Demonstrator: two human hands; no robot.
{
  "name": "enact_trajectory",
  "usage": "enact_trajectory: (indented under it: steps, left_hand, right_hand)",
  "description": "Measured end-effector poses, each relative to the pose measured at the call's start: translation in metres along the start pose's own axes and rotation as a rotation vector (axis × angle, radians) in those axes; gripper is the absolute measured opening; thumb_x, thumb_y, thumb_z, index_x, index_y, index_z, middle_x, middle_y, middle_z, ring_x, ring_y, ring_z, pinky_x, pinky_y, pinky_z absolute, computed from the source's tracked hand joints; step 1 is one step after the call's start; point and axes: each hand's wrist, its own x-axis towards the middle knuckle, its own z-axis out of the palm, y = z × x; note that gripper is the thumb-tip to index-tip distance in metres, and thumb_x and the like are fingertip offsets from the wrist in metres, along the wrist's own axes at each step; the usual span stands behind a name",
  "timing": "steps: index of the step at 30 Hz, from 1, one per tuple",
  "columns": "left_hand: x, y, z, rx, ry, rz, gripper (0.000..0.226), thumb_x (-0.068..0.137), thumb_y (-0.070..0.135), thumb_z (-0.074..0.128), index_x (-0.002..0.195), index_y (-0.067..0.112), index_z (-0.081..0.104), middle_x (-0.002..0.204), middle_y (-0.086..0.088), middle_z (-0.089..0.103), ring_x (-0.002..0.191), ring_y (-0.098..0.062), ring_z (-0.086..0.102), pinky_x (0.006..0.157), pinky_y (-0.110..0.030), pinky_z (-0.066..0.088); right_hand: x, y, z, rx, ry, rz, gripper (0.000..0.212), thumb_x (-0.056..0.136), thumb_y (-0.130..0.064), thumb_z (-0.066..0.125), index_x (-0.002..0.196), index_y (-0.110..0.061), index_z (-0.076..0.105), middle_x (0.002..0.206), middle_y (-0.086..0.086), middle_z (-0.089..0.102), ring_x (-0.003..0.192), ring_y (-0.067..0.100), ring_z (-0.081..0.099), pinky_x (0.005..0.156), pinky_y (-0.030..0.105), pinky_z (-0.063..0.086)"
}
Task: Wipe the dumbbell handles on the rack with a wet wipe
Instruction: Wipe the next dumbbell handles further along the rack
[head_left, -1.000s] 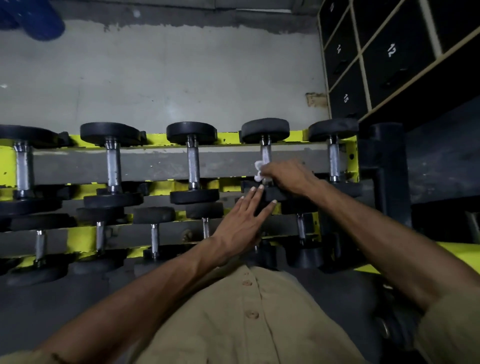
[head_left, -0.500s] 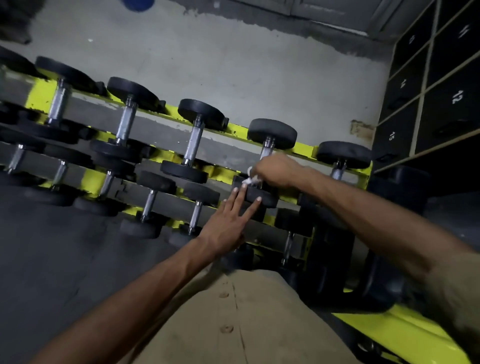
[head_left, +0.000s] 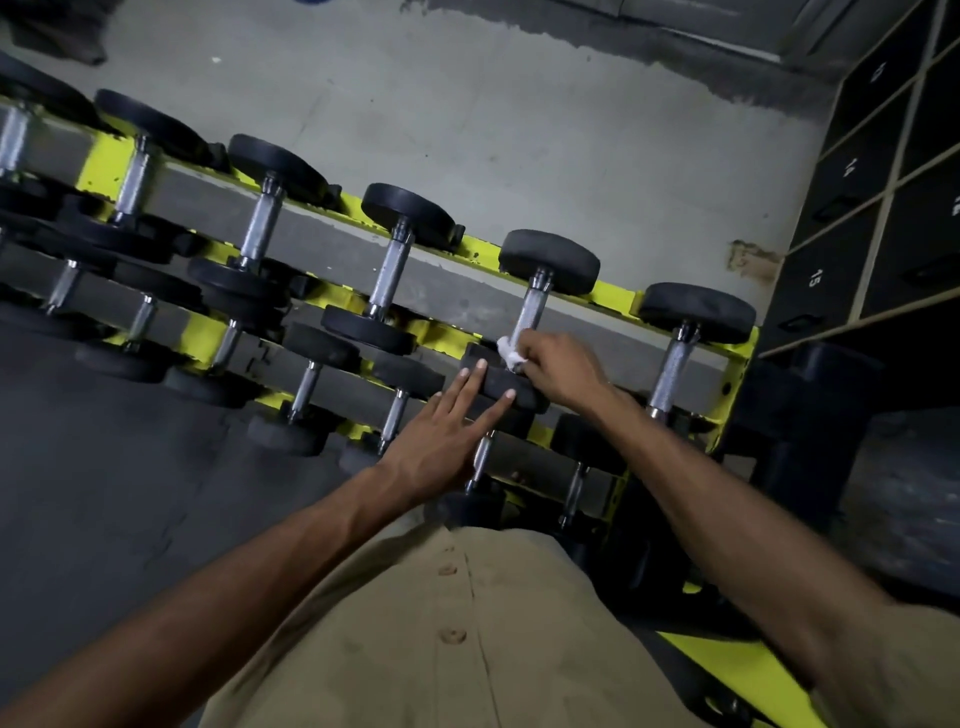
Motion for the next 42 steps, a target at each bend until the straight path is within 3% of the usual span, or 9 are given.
enact_trajectory:
  steps: [6, 13, 20, 24, 26, 29, 32, 36, 42]
  left_hand:
    - [0.01, 0.004, -0.012, 0.046, -0.026, 0.021, 0.114, 0.096, 0.013, 0.067, 0.163, 0.037, -0.022, 0.162, -0.018, -0.044, 0.156, -0.038, -0.027, 0.131, -0.052, 0.012]
    - [0.021, 0.003, -0.026, 0.107, -0.098, 0.067, 0.115, 0.094, 0.008, 0.065, 0.163, 0.037, -0.022, 0.16, -0.023, -0.044, 0.153, -0.044, -0.032, 0.128, -0.05, 0.016]
    - [0.02, -0.006, -0.029, 0.087, -0.116, 0.114, 0.112, 0.093, 0.001, 0.058, 0.163, 0.039, -0.021, 0.16, -0.019, -0.047, 0.154, -0.041, -0.032, 0.128, -0.053, 0.015]
    - [0.02, -0.008, -0.027, 0.073, -0.099, 0.141, 0.109, 0.091, -0.007, 0.05, 0.164, 0.038, -0.019, 0.16, -0.019, -0.046, 0.153, -0.042, -0.032, 0.129, -0.055, 0.018]
    - [0.02, -0.01, -0.025, 0.069, -0.082, 0.145, 0.11, 0.09, -0.009, 0.049, 0.164, 0.038, -0.017, 0.161, -0.019, -0.045, 0.154, -0.042, -0.031, 0.128, -0.055, 0.02]
    - [0.019, -0.01, -0.022, 0.07, -0.056, 0.144, 0.111, 0.089, -0.011, 0.048, 0.164, 0.038, -0.019, 0.161, -0.019, -0.045, 0.154, -0.042, -0.03, 0.127, -0.055, 0.023]
    - [0.019, -0.009, -0.025, 0.063, -0.075, 0.135, 0.112, 0.09, -0.011, 0.048, 0.163, 0.038, -0.02, 0.161, -0.019, -0.045, 0.154, -0.042, -0.031, 0.128, -0.054, 0.022]
    - [0.017, -0.006, -0.027, 0.053, -0.094, 0.106, 0.11, 0.094, 0.001, 0.057, 0.164, 0.038, -0.02, 0.16, -0.019, -0.046, 0.154, -0.04, -0.032, 0.129, -0.054, 0.017]
    - [0.0, 0.007, -0.009, 0.125, -0.085, 0.01, 0.122, 0.092, 0.002, 0.064, 0.158, 0.025, -0.035, 0.154, -0.029, -0.048, 0.151, -0.047, -0.032, 0.129, -0.058, 0.01]
  right_hand:
    - [0.003, 0.02, 0.037, 0.473, 0.072, 0.411, 0.013, 0.086, -0.012, 0.07, 0.098, -0.016, 0.073, 0.103, 0.003, 0.076, 0.093, 0.022, 0.069, 0.083, 0.034, 0.056]
    - [0.034, 0.012, 0.014, 1.231, 0.063, 0.699, 0.03, 0.097, 0.009, 0.044, 0.087, -0.012, 0.063, 0.079, 0.01, 0.065, 0.062, 0.016, 0.061, 0.068, 0.032, 0.055]
    - [0.089, 0.01, 0.002, 1.927, 0.254, 0.836, 0.041, 0.099, -0.005, 0.025, 0.104, 0.003, 0.065, 0.092, 0.02, 0.068, 0.069, 0.029, 0.072, 0.074, 0.044, 0.057]
    - [0.081, 0.001, 0.02, 1.65, 0.614, 0.87, 0.027, 0.099, -0.008, 0.045, 0.085, -0.01, 0.068, 0.072, 0.007, 0.07, 0.06, 0.02, 0.066, 0.064, 0.039, 0.056]
    - [0.07, -0.002, 0.028, 1.1, 0.82, 0.801, 0.023, 0.093, -0.023, 0.066, 0.074, -0.011, 0.063, 0.068, 0.002, 0.068, 0.065, 0.018, 0.061, 0.065, 0.041, 0.054]
    - [0.052, -0.01, 0.028, 0.432, 0.83, 0.509, 0.009, 0.09, -0.019, 0.064, 0.086, -0.011, 0.062, 0.089, 0.006, 0.062, 0.079, 0.025, 0.057, 0.064, 0.035, 0.044]
    - [0.042, -0.01, 0.022, -0.077, 0.735, 0.227, 0.014, 0.091, -0.011, 0.06, 0.103, -0.016, 0.065, 0.103, 0.005, 0.057, 0.088, 0.024, 0.054, 0.06, 0.032, 0.037]
    - [0.038, 0.001, 0.012, -0.348, 0.531, 0.059, 0.027, 0.095, -0.014, 0.057, 0.119, -0.023, 0.063, 0.128, -0.007, 0.06, 0.085, 0.022, 0.063, 0.055, 0.033, 0.044]
    - [0.053, -0.042, -0.016, -0.545, -0.209, -0.106, 0.021, 0.095, -0.025, 0.058, 0.113, -0.016, 0.066, 0.117, 0.005, 0.067, 0.101, 0.032, 0.069, 0.066, 0.036, 0.046]
